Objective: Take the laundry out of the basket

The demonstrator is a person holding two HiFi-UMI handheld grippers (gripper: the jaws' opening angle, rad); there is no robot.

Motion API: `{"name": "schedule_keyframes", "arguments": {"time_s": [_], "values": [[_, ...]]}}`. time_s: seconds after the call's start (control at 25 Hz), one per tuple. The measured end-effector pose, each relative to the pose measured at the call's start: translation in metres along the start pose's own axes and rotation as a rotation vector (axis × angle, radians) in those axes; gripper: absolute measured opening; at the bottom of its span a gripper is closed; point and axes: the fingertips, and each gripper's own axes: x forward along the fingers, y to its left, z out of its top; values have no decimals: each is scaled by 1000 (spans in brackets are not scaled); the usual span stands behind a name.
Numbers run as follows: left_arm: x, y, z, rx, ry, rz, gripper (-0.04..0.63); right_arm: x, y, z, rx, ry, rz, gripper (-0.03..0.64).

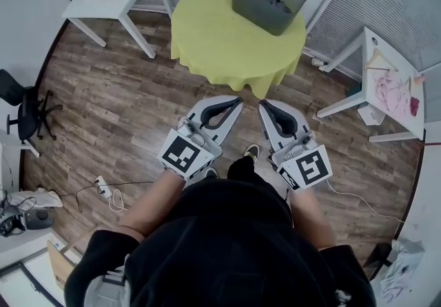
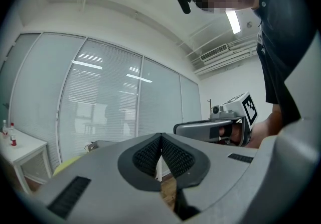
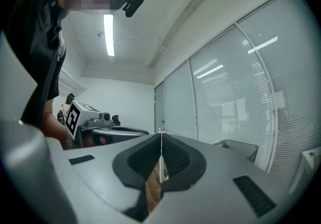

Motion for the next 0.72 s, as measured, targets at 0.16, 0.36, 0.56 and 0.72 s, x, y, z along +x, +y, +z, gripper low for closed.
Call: {"name": "schedule_keyframes", "arguments": {"time_s": [0.16,0.36,0.56,0.72], "values": [[41,10,1,-5,7,12,9,4,-39,2,-1,-1,22,23],[91,17,5,3,15,22,9,4,-87,5,-5,-3,42,23],[129,21,10,-8,0,60,9,0,-126,2,4,-4,59,23],[150,23,5,3,25,71,9,-3,-149,0,9,-5,72,23]]}}
